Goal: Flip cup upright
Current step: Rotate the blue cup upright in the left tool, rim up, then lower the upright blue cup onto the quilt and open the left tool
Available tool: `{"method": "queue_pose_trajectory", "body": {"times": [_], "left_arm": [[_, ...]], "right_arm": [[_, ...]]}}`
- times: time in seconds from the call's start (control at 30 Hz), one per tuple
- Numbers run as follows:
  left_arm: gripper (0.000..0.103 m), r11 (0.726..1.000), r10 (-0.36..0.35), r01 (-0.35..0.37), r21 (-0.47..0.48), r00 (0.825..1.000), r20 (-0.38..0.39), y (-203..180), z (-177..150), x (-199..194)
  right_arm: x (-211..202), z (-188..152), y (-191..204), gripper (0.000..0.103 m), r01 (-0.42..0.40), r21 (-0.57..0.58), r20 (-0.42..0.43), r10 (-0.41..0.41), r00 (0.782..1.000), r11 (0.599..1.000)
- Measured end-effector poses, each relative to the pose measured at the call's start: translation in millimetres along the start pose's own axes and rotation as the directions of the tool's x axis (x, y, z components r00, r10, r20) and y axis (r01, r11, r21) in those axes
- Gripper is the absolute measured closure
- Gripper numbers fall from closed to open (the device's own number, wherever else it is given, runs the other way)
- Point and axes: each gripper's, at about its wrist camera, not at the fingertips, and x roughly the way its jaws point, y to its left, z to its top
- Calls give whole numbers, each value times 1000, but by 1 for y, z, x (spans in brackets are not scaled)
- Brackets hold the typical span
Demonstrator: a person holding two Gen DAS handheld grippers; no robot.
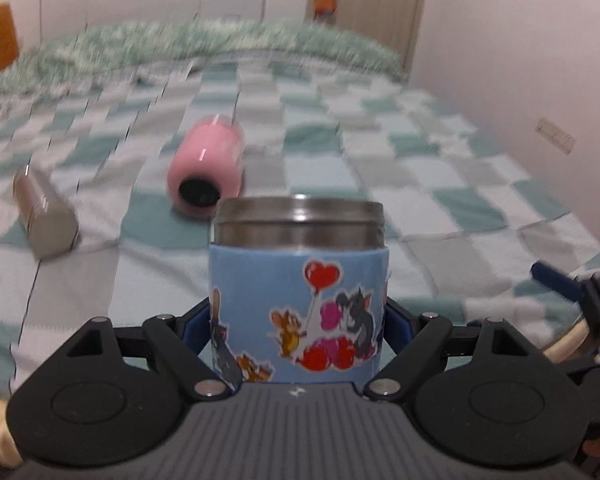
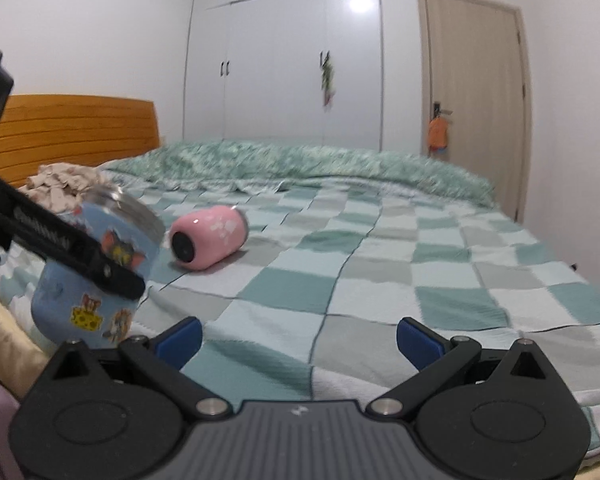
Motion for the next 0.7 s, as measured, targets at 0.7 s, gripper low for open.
{"method": "queue_pose_trajectory", "body": {"times": [0.7], "left_arm": [[18, 962, -259, 233, 139, 942, 212, -99, 17, 116]], "right_arm": [[4, -22, -39, 0, 235, -27, 10, -235, 972, 972]]}}
